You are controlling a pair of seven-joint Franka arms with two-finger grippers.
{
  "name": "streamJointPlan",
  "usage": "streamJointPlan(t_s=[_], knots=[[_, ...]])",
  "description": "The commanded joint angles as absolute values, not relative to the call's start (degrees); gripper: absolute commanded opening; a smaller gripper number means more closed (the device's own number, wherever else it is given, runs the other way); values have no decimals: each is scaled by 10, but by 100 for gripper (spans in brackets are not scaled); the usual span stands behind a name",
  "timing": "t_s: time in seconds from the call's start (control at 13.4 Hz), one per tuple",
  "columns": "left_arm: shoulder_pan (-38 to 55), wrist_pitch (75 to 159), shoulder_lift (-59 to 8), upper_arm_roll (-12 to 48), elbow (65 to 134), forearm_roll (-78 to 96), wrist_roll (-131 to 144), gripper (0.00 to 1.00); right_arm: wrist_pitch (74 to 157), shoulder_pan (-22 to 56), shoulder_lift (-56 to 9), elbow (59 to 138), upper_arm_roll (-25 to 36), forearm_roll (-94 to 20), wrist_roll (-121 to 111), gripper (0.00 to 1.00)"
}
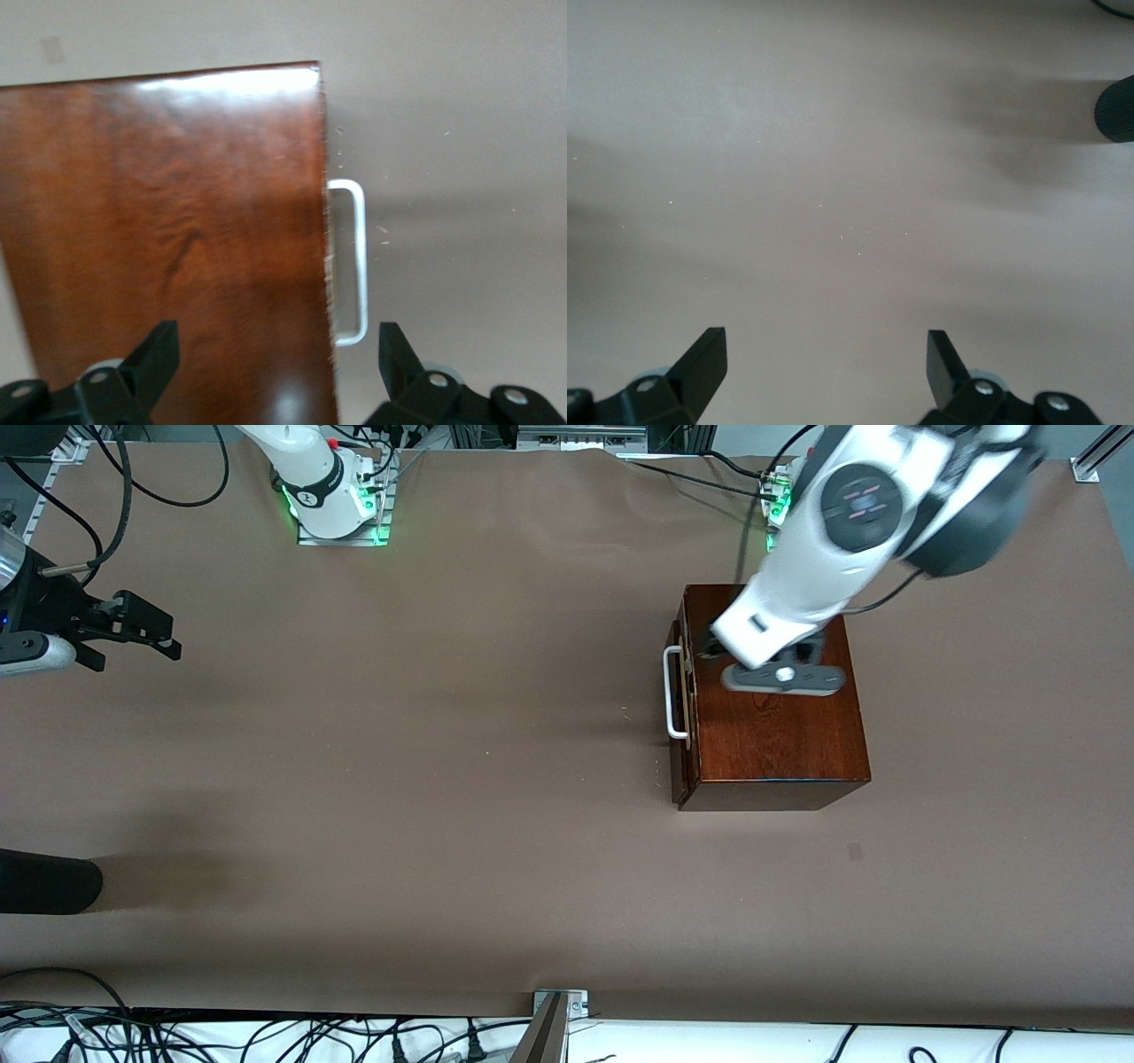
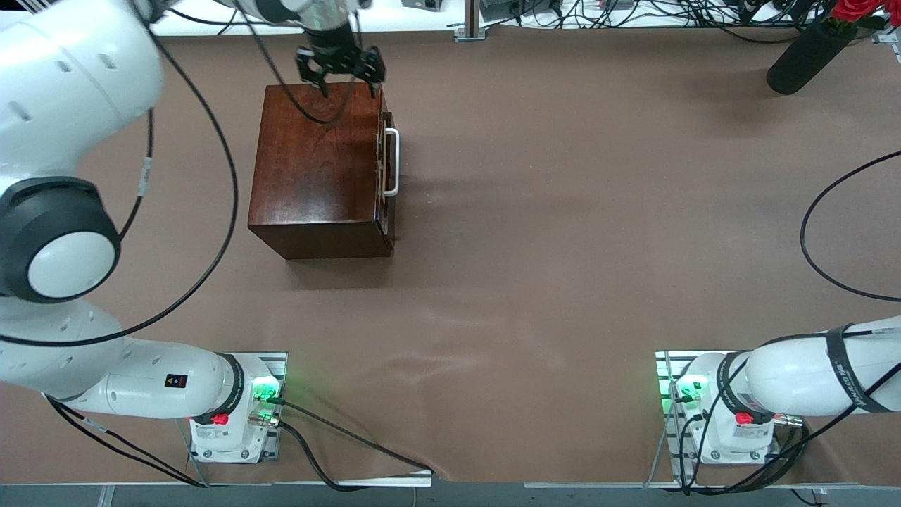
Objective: Open drawer, take yellow block, close drawer
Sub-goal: 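Move the left gripper toward the white drawer handle of the box, then hook the left gripper onto the white drawer handle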
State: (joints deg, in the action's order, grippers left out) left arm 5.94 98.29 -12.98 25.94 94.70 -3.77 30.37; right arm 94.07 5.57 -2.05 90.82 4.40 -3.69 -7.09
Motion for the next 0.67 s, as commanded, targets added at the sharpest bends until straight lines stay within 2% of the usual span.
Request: streamJointPlan(t_s=[0.0,0.22,0.6], knots=[[124,998,-184,266,932,-121,400,100,932,57,-22,899,45,-29,-75,100],[164,1021,-228,266,933,-163,446,100,932,55,-22,899,45,-29,-75,100],[170,1049,-250,265,953,-195,466,100,932,55,-22,899,45,-29,-75,100]])
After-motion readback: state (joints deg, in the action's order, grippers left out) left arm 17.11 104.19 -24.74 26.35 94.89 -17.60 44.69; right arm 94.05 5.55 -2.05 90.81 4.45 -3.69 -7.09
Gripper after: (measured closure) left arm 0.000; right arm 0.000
